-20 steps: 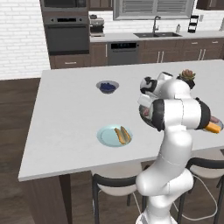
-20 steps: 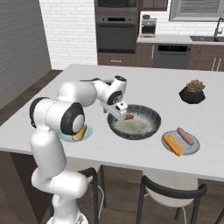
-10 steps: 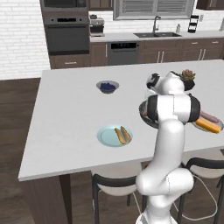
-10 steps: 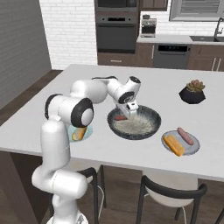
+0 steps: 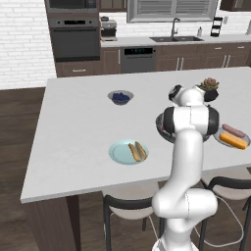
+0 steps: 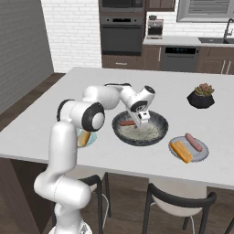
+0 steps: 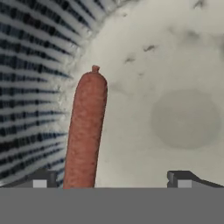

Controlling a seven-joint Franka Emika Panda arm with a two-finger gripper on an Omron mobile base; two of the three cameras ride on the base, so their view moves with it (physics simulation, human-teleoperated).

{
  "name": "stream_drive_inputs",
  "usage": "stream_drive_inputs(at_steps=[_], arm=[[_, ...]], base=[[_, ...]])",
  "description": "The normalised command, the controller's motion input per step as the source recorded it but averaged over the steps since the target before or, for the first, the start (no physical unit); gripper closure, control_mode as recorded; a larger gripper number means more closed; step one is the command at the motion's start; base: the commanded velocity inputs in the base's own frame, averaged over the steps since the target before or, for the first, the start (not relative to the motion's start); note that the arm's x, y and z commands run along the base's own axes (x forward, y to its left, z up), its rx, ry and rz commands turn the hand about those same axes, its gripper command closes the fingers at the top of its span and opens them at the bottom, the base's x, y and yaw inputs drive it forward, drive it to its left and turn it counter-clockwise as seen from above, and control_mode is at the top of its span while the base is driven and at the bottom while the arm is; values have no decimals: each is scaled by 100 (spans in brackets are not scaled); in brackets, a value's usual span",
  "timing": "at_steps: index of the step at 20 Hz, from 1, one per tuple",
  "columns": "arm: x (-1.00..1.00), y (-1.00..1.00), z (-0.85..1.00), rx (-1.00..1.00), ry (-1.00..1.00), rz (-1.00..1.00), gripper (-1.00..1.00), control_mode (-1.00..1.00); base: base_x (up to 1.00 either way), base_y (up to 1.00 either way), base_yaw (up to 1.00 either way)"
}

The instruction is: Place one bun and one sausage from the bowl on each plate.

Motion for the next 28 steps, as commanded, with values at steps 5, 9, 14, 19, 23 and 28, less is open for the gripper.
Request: stream_drive_inputs(at_steps=[5, 9, 14, 19, 23, 28], arm=[[27, -1, -30, 1, 0, 0, -100, -100], [21, -5, -34, 1, 1, 0, -100, -100], [48, 0, -2, 3, 0, 0, -100, -100], [43, 0, -22, 1, 0, 0, -100, -100], [1, 0, -53, 0, 0, 0, 100, -100], [-1, 1, -40, 0, 0, 0, 100, -100]], base=[[0, 0, 0], [0, 0, 0], [0, 0, 0], [0, 0, 0], [0, 0, 0], [0, 0, 0]])
